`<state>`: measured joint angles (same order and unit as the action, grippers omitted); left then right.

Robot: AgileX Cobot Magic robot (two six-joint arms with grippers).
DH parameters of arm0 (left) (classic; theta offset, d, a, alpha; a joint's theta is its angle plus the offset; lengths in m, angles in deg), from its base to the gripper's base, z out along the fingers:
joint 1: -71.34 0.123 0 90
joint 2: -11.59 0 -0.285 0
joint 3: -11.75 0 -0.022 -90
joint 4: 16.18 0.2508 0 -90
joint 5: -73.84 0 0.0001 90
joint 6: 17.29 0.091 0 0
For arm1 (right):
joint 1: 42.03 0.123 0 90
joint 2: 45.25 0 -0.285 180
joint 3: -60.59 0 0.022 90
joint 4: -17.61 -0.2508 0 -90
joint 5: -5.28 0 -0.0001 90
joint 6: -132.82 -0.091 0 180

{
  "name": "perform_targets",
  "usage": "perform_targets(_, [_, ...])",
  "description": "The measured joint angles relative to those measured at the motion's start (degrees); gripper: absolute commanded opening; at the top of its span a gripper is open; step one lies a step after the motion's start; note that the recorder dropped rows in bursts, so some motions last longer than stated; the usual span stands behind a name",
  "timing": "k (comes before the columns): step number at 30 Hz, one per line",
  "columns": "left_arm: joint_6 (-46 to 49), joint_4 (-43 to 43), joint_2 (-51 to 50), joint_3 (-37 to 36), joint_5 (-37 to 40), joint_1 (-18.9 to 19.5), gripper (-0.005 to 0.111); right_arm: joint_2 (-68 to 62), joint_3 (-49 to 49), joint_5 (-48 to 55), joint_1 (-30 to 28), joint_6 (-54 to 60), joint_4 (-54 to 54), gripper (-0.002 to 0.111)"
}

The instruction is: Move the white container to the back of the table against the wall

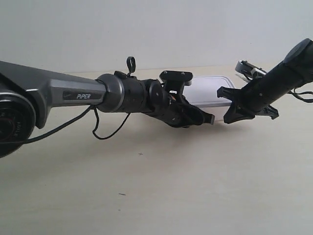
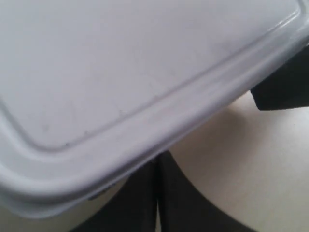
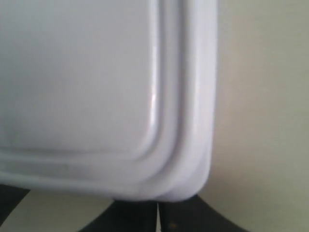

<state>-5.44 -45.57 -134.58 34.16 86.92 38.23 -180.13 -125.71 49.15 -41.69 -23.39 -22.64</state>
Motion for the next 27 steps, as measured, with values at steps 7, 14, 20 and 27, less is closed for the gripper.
perform_targets(7, [0.0, 0.2, -3.7, 7.1, 0.4, 1.6, 0.000, -4.2, -7.3, 0.6, 0.0, 1.1, -1.5, 0.000])
perform_targets(14, [0.0, 0.4, -6.1, 12.5, 0.4, 2.9, 0.000, -7.3, -12.5, 0.8, 0.0, 2.2, -2.5, 0.000])
perform_targets(20, [0.0, 0.4, -7.0, 13.4, -0.1, 3.6, 0.000, -10.3, -17.7, 1.0, 0.8, 2.6, -3.4, 0.000])
perform_targets(27, [0.0, 0.6, -9.0, 15.4, -1.2, 3.8, 0.000, -13.4, -22.3, 0.8, 2.7, 2.6, -4.1, 0.000])
